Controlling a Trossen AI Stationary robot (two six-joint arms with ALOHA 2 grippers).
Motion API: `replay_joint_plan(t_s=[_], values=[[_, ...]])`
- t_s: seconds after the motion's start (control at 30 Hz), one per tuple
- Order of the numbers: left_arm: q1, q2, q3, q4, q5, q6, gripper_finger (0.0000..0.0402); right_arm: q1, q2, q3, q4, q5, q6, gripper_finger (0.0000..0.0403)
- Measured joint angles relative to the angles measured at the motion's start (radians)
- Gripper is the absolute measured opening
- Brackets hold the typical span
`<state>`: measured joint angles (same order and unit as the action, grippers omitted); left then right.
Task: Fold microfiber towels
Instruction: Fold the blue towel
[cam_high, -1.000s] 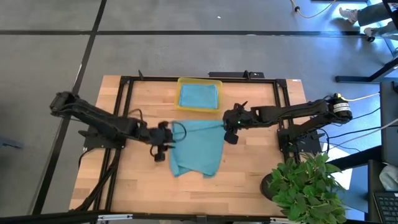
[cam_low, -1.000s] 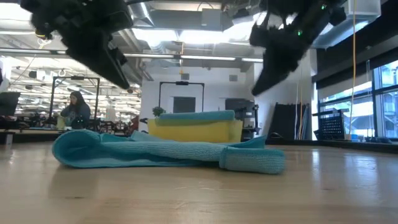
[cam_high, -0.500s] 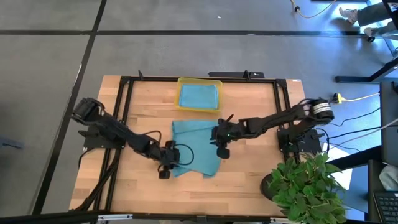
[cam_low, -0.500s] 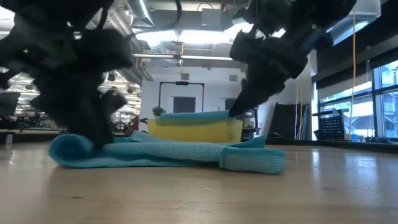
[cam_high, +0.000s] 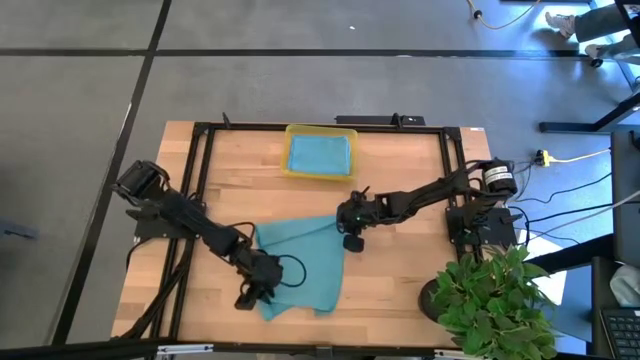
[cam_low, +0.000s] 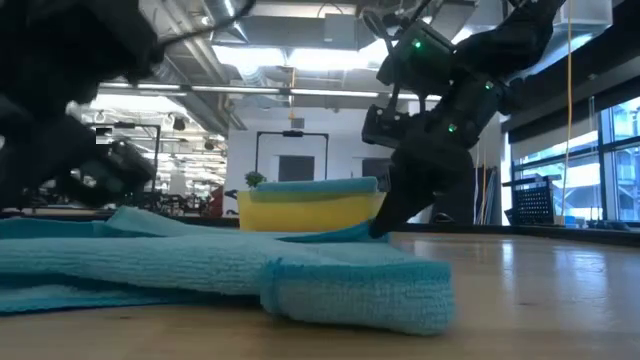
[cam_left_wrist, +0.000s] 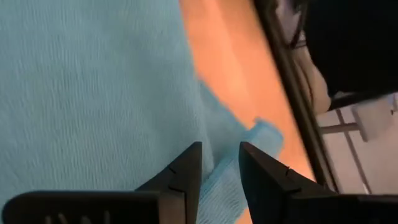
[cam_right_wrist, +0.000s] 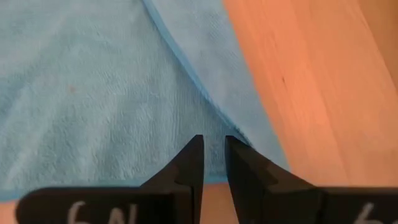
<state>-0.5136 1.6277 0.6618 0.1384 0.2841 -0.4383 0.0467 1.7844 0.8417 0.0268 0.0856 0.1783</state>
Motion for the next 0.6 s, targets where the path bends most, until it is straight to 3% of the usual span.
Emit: replay_joint_plan(t_s=[0.2, 0.4, 0.47, 0.6], values=[[0.001, -0.106, 0.01, -0.036, -0.188, 0.089, 0.0098, 0.016, 0.0, 0.011, 0.037, 0.001, -0.053, 0.0067], [0.017, -0.215, 0.01, -0.298, -0.562, 0.134, 0.0098, 0.03, 0.0, 0.013, 0.107, 0.0, -0.085, 0.0067], [0.037, -0.215, 0.009, -0.358, -0.601, 0.134, 0.0098, 0.029, 0.0, 0.013, 0.12, 0.005, -0.095, 0.0067], [0.084, -0.181, 0.009, -0.352, -0.56, 0.135, 0.0098, 0.028, 0.0, 0.013, 0.149, 0.087, -0.11, 0.0067]])
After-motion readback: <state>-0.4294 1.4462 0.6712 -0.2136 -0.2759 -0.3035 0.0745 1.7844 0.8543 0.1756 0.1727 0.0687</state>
